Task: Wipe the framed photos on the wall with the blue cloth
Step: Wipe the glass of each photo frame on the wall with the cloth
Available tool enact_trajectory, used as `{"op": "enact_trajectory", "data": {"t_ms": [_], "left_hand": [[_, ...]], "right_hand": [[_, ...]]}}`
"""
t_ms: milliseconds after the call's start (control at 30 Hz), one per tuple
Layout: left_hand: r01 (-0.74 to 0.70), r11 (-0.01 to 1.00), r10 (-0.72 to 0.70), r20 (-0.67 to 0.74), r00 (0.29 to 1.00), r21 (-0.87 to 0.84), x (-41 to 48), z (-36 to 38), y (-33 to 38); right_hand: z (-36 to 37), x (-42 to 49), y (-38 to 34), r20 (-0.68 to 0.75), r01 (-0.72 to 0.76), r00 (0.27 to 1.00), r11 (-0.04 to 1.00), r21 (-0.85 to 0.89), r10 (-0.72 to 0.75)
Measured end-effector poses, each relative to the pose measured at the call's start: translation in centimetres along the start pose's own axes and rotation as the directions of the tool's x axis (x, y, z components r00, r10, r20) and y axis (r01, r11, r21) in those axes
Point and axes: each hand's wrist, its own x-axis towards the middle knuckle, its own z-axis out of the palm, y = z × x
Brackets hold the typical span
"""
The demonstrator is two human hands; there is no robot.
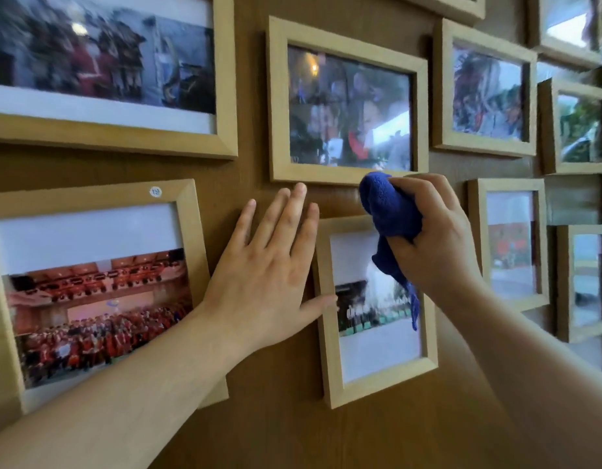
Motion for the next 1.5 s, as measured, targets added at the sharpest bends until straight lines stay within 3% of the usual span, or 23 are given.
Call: {"op": "enact_trajectory", "data": {"t_ms": [233, 433, 667, 933, 1167, 1300, 1500], "left_hand": [[0.025, 0.99, -0.004, -0.153, 0.988, 0.137, 4.3, -4.0, -3.4], [0.07, 0.963, -0.064, -0.032, 0.997, 0.26, 8.8, -5.8, -6.0], [0.108, 0.951, -0.133, 0.068, 0.989, 0.29, 10.2, -5.6, -7.4], [0.09, 0.944, -0.105, 0.031, 0.994, 0.317, 10.3, -4.6, -7.8], [0.075, 0.95, -0.083, 0.016, 0.996, 0.304, 10.1, -3.9, -8.2], [0.084, 0.951, -0.091, 0.008, 0.996, 0.296, 10.1, -3.9, -8.2], [0.083, 0.951, -0.085, -0.005, 0.996, 0.297, 10.2, -4.0, -8.0]], "right_hand": [[-0.4, 6.7, -1.0, -0.014, 0.099, 0.995, 0.993, -0.065, -0.1], [0.6, 11.1, -2.0, 0.076, 0.239, 0.97, 0.956, -0.171, -0.229], [3.2, 14.5, -4.3, 0.0, 0.156, 0.988, 0.985, -0.08, -0.156], [3.4, 15.3, -2.9, 0.019, 0.244, 0.969, 0.938, -0.245, -0.247], [-0.2, 14.9, 3.5, -0.014, 0.053, 0.998, 0.94, -0.336, -0.062], [-0.2, 14.8, 2.9, -0.042, -0.021, 0.999, 0.961, -0.276, 0.01], [2.8, 11.7, -3.2, 0.098, 0.198, 0.979, 0.955, -0.222, -0.181]]}}
